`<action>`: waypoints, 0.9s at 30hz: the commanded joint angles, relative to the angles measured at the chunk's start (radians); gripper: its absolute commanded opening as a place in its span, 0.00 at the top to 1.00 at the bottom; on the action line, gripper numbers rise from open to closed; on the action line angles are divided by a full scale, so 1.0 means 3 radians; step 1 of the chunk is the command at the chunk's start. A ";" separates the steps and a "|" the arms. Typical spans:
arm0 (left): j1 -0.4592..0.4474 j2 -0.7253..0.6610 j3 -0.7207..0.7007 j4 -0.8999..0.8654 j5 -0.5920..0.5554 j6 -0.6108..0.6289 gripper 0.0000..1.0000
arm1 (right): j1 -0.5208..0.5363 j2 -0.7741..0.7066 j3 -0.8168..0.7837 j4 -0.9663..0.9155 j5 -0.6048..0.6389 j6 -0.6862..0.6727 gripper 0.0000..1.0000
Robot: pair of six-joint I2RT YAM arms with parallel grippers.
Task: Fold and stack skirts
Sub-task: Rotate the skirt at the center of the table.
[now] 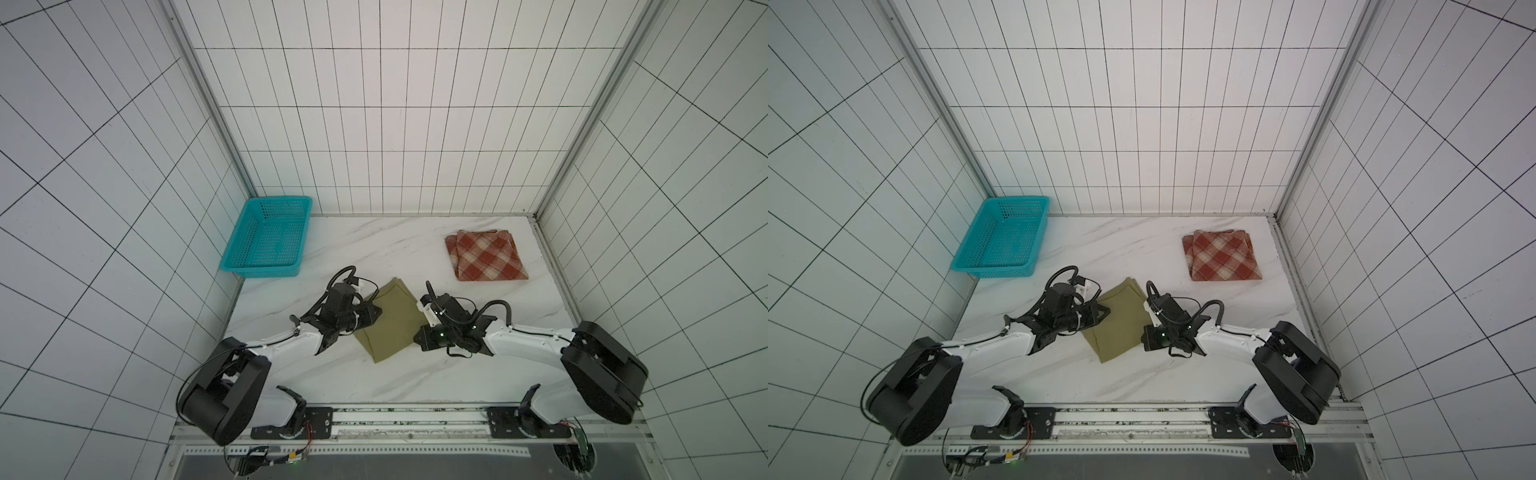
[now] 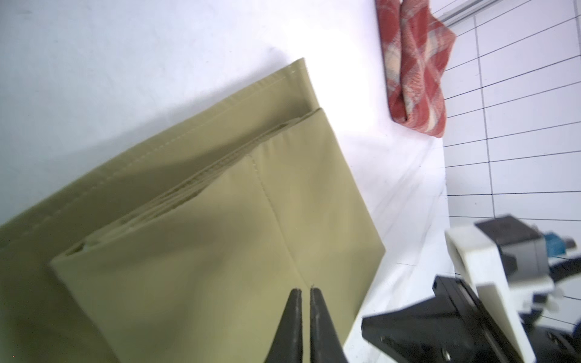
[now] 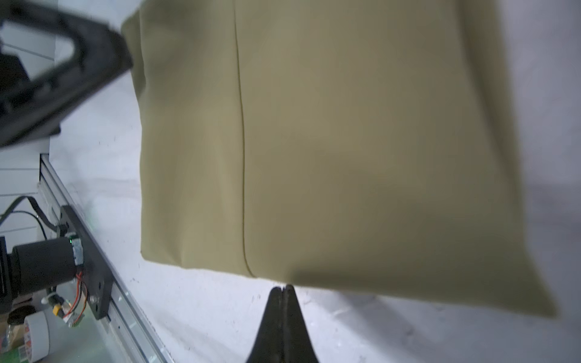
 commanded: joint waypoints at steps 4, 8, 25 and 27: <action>-0.0064 -0.0205 -0.0372 -0.0023 -0.0051 -0.0174 0.90 | -0.0325 0.0360 0.0379 -0.0012 -0.0120 -0.0325 1.00; -0.0059 -0.0110 -0.0481 0.0095 -0.0073 -0.0177 0.90 | -0.0362 0.0556 0.0344 0.0064 -0.0140 -0.0305 1.00; 0.0181 0.0246 -0.0142 -0.0189 -0.0254 0.0235 0.92 | 0.0364 0.0202 -0.0292 0.0316 -0.0004 0.0428 1.00; 0.0181 0.0115 -0.0122 -0.0232 -0.0255 0.0259 0.91 | 0.0347 0.0016 -0.0262 0.0292 0.0002 0.0409 1.00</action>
